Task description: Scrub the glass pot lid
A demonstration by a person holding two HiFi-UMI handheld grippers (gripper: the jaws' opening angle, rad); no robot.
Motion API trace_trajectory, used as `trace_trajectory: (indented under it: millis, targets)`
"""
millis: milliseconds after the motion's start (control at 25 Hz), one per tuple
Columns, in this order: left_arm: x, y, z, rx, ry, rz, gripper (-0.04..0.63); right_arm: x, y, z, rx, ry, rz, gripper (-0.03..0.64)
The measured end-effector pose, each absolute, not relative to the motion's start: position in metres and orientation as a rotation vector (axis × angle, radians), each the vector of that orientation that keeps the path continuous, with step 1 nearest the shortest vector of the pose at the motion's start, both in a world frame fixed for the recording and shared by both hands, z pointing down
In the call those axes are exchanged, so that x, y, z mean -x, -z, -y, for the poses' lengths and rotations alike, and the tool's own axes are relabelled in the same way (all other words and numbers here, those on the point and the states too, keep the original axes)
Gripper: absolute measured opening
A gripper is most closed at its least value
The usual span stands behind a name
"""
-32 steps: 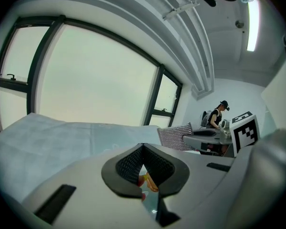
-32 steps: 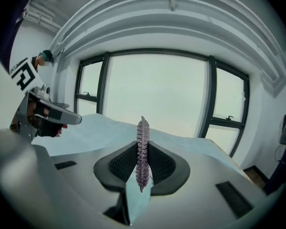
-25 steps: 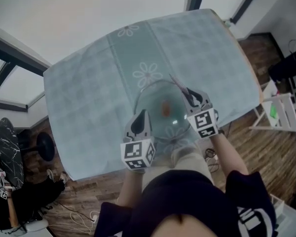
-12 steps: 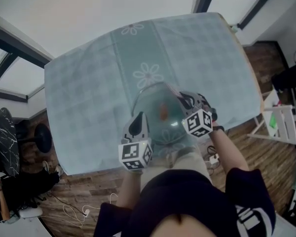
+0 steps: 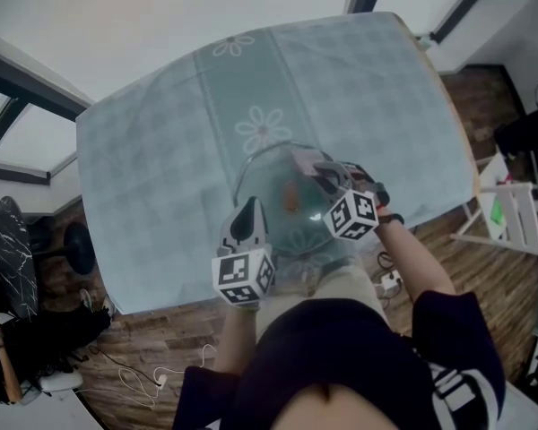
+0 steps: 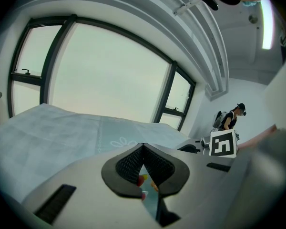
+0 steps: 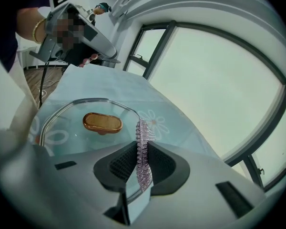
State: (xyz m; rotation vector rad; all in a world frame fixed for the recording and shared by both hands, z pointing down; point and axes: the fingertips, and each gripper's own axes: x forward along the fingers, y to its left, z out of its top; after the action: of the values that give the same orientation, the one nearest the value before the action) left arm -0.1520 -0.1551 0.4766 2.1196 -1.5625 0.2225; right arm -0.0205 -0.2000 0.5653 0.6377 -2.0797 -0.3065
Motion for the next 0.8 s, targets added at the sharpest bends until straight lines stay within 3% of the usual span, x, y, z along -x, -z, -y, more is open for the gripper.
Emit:
trace_trajectory:
  millis: [800]
  targets:
    - [0.16,-0.477,0.145,-2.104,-0.216,1.574,-0.002,0.017,-0.595,0.177,-0.514,0.166,2.058,0.066]
